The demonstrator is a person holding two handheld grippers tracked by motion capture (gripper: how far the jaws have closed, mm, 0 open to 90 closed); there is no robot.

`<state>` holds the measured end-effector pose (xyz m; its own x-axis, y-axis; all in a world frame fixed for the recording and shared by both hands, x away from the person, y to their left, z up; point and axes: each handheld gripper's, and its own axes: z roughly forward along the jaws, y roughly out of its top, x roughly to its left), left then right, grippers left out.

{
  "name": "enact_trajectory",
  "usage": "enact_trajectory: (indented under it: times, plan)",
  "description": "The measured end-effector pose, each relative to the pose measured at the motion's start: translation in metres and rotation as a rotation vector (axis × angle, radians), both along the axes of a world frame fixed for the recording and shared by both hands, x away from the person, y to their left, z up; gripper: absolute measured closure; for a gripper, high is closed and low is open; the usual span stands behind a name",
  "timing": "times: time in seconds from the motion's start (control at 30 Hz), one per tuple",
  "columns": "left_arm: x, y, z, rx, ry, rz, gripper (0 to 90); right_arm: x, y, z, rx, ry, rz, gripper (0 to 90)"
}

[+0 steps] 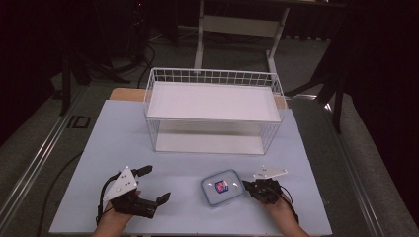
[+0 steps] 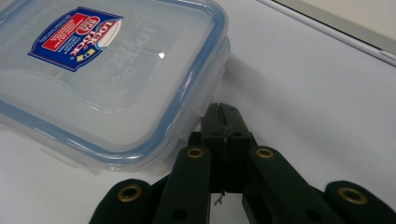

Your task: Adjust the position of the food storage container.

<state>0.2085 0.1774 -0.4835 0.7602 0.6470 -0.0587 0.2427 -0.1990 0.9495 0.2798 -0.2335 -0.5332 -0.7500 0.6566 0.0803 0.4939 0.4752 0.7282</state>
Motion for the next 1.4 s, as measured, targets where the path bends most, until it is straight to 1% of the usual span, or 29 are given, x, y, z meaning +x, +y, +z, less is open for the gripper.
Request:
enact_trajectory:
  times: [0.07,0.1,0.17,0.2,0.3,0.33,0.4,0.43,0.47,0.53,0.57,0.6,0.63,0.67,0.73,0.83,0.87,0.9,0.93,0.97,1.0,1.03,1.13,1.17,1.23,1.27,1.3,1.33,1.4]
  plan:
    - [-0.001,0.001,0.0,0.002,-0.003,0.0,0.5,0.001,0.0,0.001,-0.005,-0.006,-0.013,90.0]
    - [-0.001,0.001,0.0,0.002,-0.003,0.0,0.5,0.001,-0.002,0.002,-0.023,-0.023,-0.019,90.0]
    - [-0.001,0.001,0.0,0.0,-0.004,0.002,0.5,0.0,-0.004,0.003,-0.027,-0.031,-0.027,90.0]
    - [0.0,0.001,0.0,-0.003,-0.003,0.006,0.5,-0.001,-0.011,0.008,-0.024,-0.04,-0.053,90.0]
    - [0.0,0.001,0.0,-0.001,-0.003,0.007,0.5,-0.007,-0.016,0.013,-0.016,-0.05,-0.052,90.0]
    - [0.0,0.001,0.0,0.004,-0.003,0.006,0.5,-0.014,-0.019,0.018,-0.011,-0.055,-0.049,90.0]
    - [0.0,0.001,0.0,0.007,-0.004,0.004,0.5,-0.018,-0.02,0.02,-0.017,-0.055,-0.042,90.0]
    - [0.0,0.0,0.0,0.009,-0.004,0.005,0.5,-0.026,-0.023,0.022,-0.025,-0.053,-0.044,90.0]
    - [0.0,0.0,0.0,0.009,-0.004,0.005,0.5,-0.026,-0.023,0.022,-0.025,-0.053,-0.044,90.0]
    - [0.0,0.0,0.0,0.009,-0.004,0.006,0.5,-0.035,-0.027,0.022,-0.001,-0.036,-0.041,90.0]
    - [0.0,0.0,0.0,0.009,-0.004,0.006,0.5,-0.035,-0.027,0.022,-0.001,-0.036,-0.041,90.0]
    - [0.0,0.0,0.0,0.009,-0.003,0.007,0.5,-0.04,-0.025,0.023,0.025,-0.019,-0.031,90.0]
    - [0.0,0.0,0.0,0.009,-0.003,0.007,0.5,-0.04,-0.025,0.023,0.025,-0.019,-0.031,90.0]
    - [0.0,0.0,0.0,0.008,-0.004,0.006,0.5,-0.045,-0.019,0.023,0.059,-0.003,-0.004,90.0]
    - [0.0,0.0,0.0,0.009,-0.003,0.007,0.5,-0.048,-0.014,0.023,0.064,0.002,0.011,90.0]
    - [0.0,0.0,0.0,0.01,-0.005,0.006,0.4,-0.055,0.001,0.02,0.069,0.036,0.063,90.0]
    - [0.0,0.0,0.0,0.008,-0.004,0.005,0.5,-0.059,0.01,0.015,0.06,0.051,0.096,90.0]
    - [0.0,0.0,0.0,0.008,-0.004,0.005,0.5,-0.059,0.01,0.015,0.06,0.051,0.096,90.0]
    - [0.0,0.0,0.0,0.009,-0.005,0.006,0.5,-0.06,0.015,0.013,0.052,0.06,0.112,90.0]
    - [0.0,0.0,0.0,0.009,-0.005,0.005,0.5,-0.062,0.024,0.007,0.018,0.055,0.138,90.0]
    - [0.0,0.0,0.0,0.009,-0.005,0.005,0.5,-0.062,0.024,0.007,0.018,0.055,0.138,90.0]
    - [0.0,0.0,0.0,0.01,-0.004,0.004,0.5,-0.063,0.032,0.003,-0.003,0.063,0.161,90.0]
    - [0.0,-0.001,0.0,0.009,-0.003,0.002,0.5,-0.063,0.041,0.0,-0.009,0.07,0.182,90.0]
    - [0.0,-0.001,0.0,0.012,-0.005,0.0,0.5,-0.062,0.051,-0.001,-0.011,0.067,0.203,90.0]
    - [0.0,0.0,0.0,0.01,-0.004,0.001,0.5,-0.06,0.06,-0.002,-0.008,0.07,0.218,90.0]
    - [0.0,0.0,0.0,0.01,-0.004,0.001,0.5,-0.06,0.06,-0.002,-0.008,0.07,0.218,90.0]
    - [0.0,0.0,0.0,0.01,-0.006,0.001,0.5,-0.06,0.07,-0.004,-0.012,0.06,0.237,90.0]
    - [0.0,0.001,0.0,0.008,-0.005,0.002,0.5,-0.059,0.074,-0.004,-0.015,0.06,0.241,90.0]
    - [0.0,0.001,0.0,0.008,-0.004,0.002,0.5,-0.059,0.078,-0.004,-0.02,0.049,0.246,90.0]
